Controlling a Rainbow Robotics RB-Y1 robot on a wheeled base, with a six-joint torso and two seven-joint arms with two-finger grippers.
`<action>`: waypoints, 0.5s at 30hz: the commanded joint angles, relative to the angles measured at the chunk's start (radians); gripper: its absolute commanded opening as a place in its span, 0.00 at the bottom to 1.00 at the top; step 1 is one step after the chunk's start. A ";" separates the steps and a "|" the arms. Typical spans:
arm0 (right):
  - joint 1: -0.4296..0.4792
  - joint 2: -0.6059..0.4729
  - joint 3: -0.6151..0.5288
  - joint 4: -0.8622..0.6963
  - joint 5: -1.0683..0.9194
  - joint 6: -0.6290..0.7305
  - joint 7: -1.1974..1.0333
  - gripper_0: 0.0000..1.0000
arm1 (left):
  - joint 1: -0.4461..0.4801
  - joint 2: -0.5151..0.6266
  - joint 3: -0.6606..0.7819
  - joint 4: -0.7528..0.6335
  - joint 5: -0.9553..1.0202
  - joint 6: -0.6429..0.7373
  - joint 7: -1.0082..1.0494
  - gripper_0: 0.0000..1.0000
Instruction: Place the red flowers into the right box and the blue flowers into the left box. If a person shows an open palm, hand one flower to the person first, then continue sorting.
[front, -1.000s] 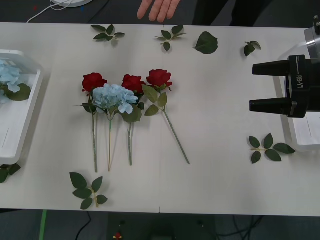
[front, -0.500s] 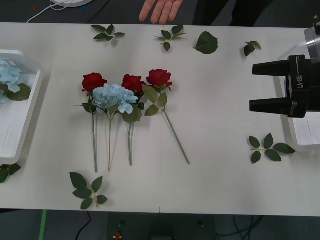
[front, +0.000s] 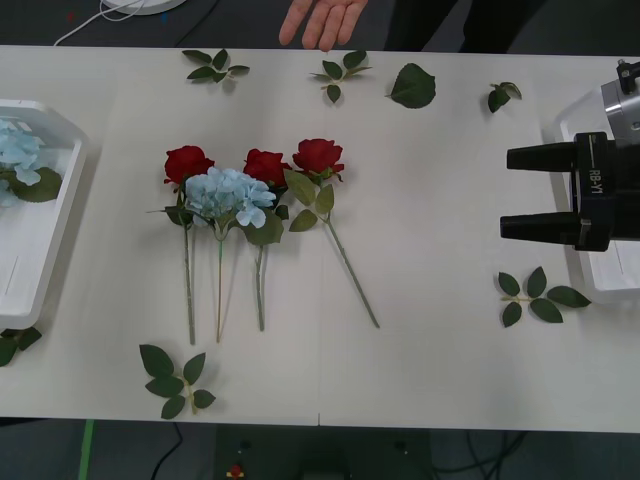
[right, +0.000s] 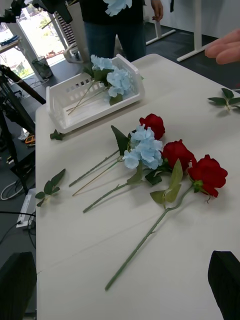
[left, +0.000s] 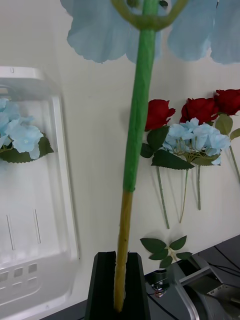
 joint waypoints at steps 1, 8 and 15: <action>-0.042 0.003 0.012 -0.005 0.091 0.006 -0.206 1.00 | -0.005 0.060 0.011 -0.008 0.011 0.008 -0.020 0.00; -0.188 0.054 0.137 -0.008 0.322 -0.021 -0.614 1.00 | -0.005 0.060 0.011 -0.008 0.011 0.008 -0.020 0.00; -0.347 0.144 0.301 -0.005 0.597 -0.049 -1.026 1.00 | -0.005 0.060 0.011 -0.008 0.011 0.008 -0.020 0.00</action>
